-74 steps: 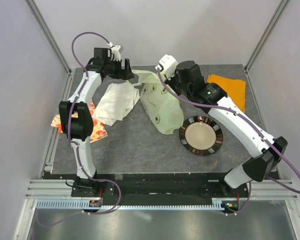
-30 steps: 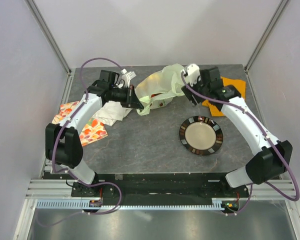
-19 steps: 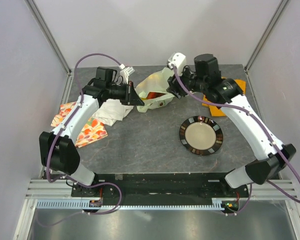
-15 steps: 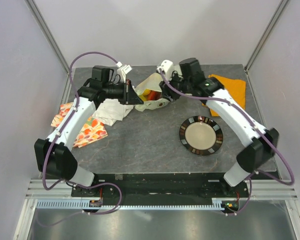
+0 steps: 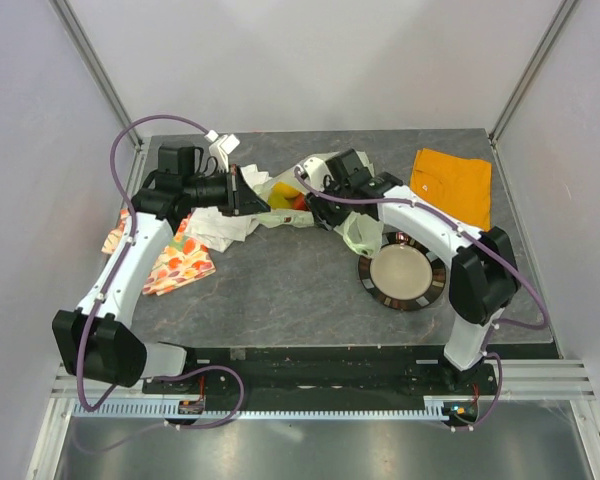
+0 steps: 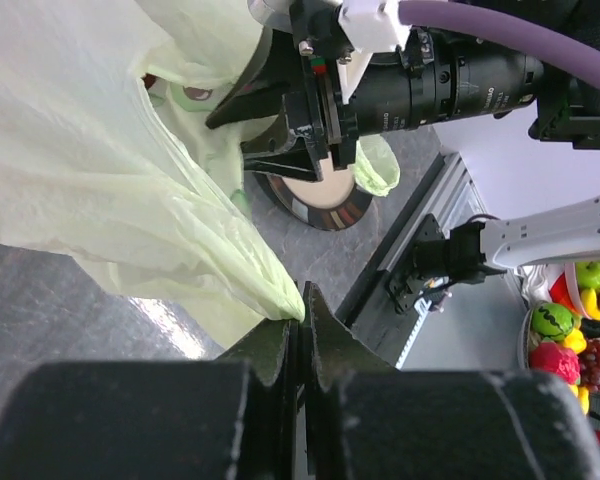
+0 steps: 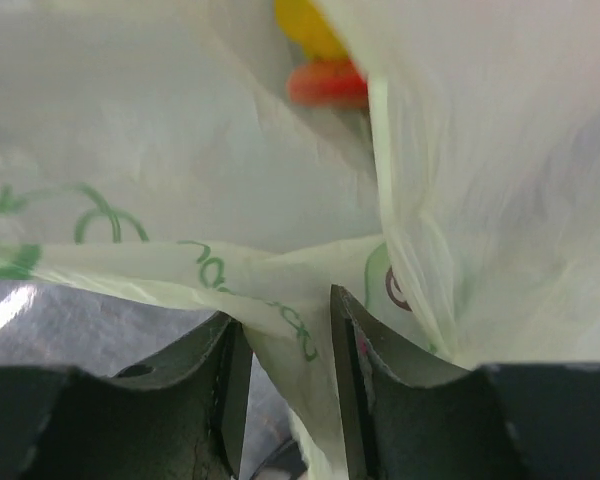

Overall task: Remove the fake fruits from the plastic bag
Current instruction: Adjust the plastic bag at the center of the board.

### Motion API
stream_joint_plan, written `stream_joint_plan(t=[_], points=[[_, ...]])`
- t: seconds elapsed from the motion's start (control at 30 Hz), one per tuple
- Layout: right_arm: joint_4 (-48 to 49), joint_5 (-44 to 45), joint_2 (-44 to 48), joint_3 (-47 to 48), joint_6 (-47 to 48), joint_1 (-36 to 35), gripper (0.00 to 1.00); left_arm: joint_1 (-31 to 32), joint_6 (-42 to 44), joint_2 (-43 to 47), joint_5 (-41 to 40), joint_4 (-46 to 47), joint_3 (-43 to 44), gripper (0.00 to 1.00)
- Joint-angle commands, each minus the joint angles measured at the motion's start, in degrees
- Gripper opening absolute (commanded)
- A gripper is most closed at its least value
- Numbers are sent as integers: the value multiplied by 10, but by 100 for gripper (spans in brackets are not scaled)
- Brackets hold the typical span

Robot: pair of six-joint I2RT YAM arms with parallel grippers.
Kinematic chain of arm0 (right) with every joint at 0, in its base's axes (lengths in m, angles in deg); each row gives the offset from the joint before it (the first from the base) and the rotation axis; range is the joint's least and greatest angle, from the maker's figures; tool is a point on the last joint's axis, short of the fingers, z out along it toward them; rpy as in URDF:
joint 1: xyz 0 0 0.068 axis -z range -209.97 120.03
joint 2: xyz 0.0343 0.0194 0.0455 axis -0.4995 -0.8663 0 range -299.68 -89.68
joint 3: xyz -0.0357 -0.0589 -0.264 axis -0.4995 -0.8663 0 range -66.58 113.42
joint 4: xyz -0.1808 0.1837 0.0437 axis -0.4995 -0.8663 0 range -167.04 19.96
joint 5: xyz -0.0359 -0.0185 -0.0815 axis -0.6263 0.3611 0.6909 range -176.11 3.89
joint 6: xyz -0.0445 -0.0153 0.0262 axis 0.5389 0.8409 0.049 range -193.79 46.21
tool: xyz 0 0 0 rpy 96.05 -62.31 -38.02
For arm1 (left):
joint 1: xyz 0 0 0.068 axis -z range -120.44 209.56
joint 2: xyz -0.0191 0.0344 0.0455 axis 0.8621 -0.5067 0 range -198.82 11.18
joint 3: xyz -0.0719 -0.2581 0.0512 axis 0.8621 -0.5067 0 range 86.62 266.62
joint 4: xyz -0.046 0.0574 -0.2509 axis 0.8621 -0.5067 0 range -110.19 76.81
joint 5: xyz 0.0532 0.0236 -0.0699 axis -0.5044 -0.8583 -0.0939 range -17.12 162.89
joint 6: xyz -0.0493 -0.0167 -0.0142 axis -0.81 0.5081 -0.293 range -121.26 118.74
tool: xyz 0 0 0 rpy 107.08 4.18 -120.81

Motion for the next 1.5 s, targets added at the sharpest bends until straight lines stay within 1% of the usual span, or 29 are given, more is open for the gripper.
stream_joint_plan(t=[0.0, 0.03, 0.13, 0.2, 0.43, 0.63, 0.7, 0.77, 0.8, 0.83, 0.87, 0.93, 0.97, 1.03, 1.1, 1.17, 1.2, 1.23, 1.27, 1.3, 1.33, 1.4, 1.47], points=[[-29, -10, 80, -26, -18, 4, 43, 0, -8, 40, 2, -4, -30, 2], [-43, -27, 98, -23, -23, 3, 43, 0, -8, 43, 3, -4, -33, 2], [-42, -48, 119, 0, -30, 4, 44, 0, -12, 43, 6, 4, -41, 2], [-32, -50, 113, 26, -40, 2, 43, 0, -18, 38, 10, 17, -43, 2], [8, -55, 27, 76, -53, -11, 39, 0, -28, 14, 19, 32, -22, 2], [25, -48, -41, 78, -73, -25, 33, -5, -57, 11, 24, 54, -15, 2], [25, -19, -58, 78, -88, -24, 31, -15, -78, 8, 37, 62, -12, 2], [26, 68, -64, 76, -110, -13, 29, -28, -91, 7, 47, 69, -14, 2], [28, 101, -69, 78, -115, 4, 28, -30, -89, 9, 55, 69, -15, 2], [29, 146, -72, 87, -117, 15, 27, -31, -82, 11, 58, 65, -16, 2], [28, 162, -75, 98, -117, 28, 26, -31, -55, 16, 56, 45, -17, 2], [23, 203, -82, 130, -115, 67, 25, -32, -28, 21, 46, 22, -21, 2], [20, 213, -84, 140, -110, 78, 25, -31, -4, 24, 44, 4, -24, 2], [12, 226, -83, 146, -97, 108, 25, -32, 11, 36, 42, -3, -34, 2], [0, 216, -58, 123, -73, 117, 26, -31, 29, 48, 41, -11, -44, 2], [-1, 176, -21, 41, -74, 115, 27, -31, 46, 64, 39, -19, -60, 2], [5, 170, 23, 5, -77, 99, 28, -31, 53, 69, 39, -27, -65, 1], [8, 167, 46, -68, -76, 86, 29, -31, 61, 79, 38, -30, -77, 2], [13, 169, 70, -102, -71, 69, 30, -31, 65, 84, 38, -33, -84, 2], [19, 182, 115, -131, -60, 40, 31, -31, 68, 87, 37, -41, -88, 2], [19, 180, 135, -168, -59, 29, 32, -31, 75, 95, 38, -45, -95, 2], [-1, 164, 175, -177, -54, 23, 36, -31, 82, 101, 42, -49, -101, 2], [-17, 160, 185, -155, -44, 23, 40, -31, 83, 100, 53, -48, -105, 2]])
